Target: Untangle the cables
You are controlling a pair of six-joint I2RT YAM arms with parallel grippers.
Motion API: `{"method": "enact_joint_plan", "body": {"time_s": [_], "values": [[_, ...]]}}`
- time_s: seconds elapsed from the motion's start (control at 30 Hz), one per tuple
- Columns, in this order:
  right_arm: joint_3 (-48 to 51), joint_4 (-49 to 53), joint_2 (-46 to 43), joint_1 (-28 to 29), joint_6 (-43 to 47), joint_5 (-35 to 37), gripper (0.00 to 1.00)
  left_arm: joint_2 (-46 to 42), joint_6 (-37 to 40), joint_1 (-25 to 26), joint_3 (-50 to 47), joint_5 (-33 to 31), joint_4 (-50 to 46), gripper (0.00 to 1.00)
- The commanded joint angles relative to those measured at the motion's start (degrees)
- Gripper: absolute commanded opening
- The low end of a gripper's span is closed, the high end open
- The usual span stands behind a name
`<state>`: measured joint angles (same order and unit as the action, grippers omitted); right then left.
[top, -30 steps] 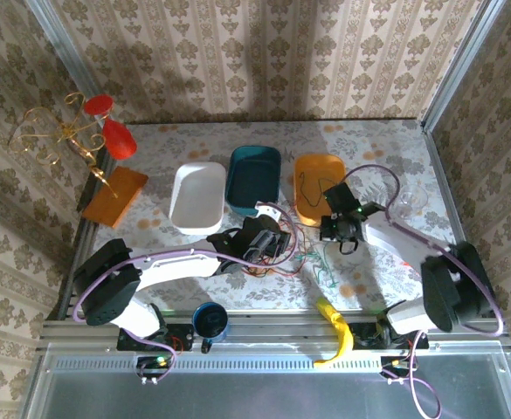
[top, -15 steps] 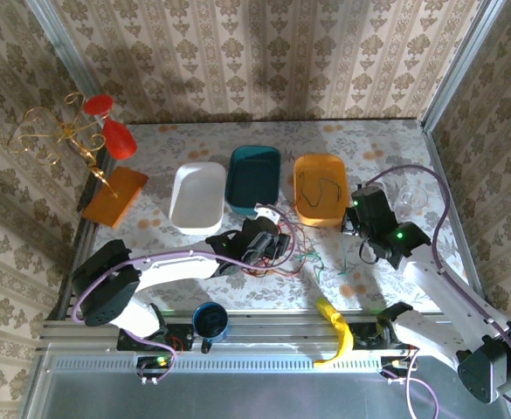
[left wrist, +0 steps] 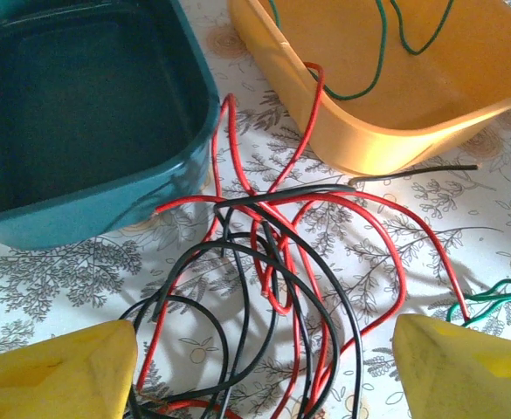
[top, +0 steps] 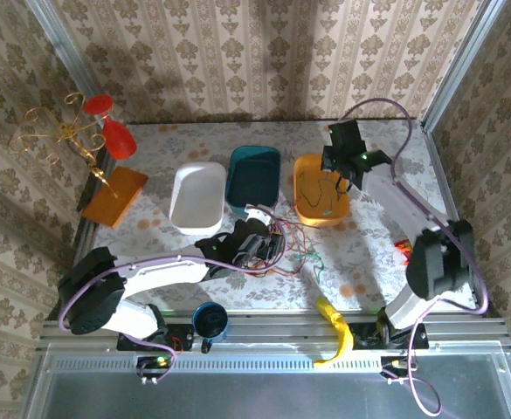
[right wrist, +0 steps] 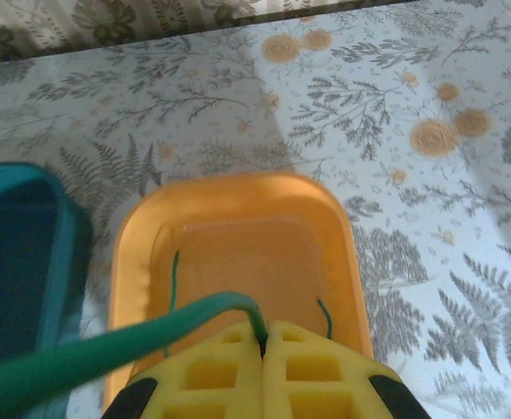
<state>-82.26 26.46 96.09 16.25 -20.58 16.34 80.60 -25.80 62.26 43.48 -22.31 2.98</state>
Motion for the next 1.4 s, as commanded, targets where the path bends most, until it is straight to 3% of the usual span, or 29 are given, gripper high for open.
{"method": "enact_joint_plan", "body": {"time_s": [0.0,0.23,0.63,0.8,0.9,1.07,1.37], "values": [[-6.4,0.1,7.3,-0.4,1.7,0.8,0.0,-1.3,-1.0,-0.6,-0.4,-0.9,-0.7,0.78],[-9.0,1.5,18.0,-0.3,-0.5,1.0,0.0,-1.7,-1.3,-1.1,-1.2,-1.0,-0.6,0.78],[-9.5,7.0,22.8,0.2,-1.8,1.0,0.0,-1.4,-1.9,-1.1,-1.7,-1.1,-0.1,0.8],[-8.6,6.2,16.6,0.1,-0.7,0.7,0.31,-1.4,-1.3,-1.3,-1.0,-1.0,-0.2,0.8],[-8.3,6.3,11.6,0.2,0.3,0.5,0.4,-1.4,-0.7,-1.2,-0.8,-1.2,-0.3,0.81],[-4.5,8.1,3.1,0.2,-0.5,0.0,0.41,-1.3,-0.6,-1.1,-0.7,-1.2,-0.2,0.81],[17.7,11.1,-15.9,5.0,-5.5,-6.1,0.41,0.8,-0.4,-0.6,-0.5,-0.5,0.4,0.8]]}}
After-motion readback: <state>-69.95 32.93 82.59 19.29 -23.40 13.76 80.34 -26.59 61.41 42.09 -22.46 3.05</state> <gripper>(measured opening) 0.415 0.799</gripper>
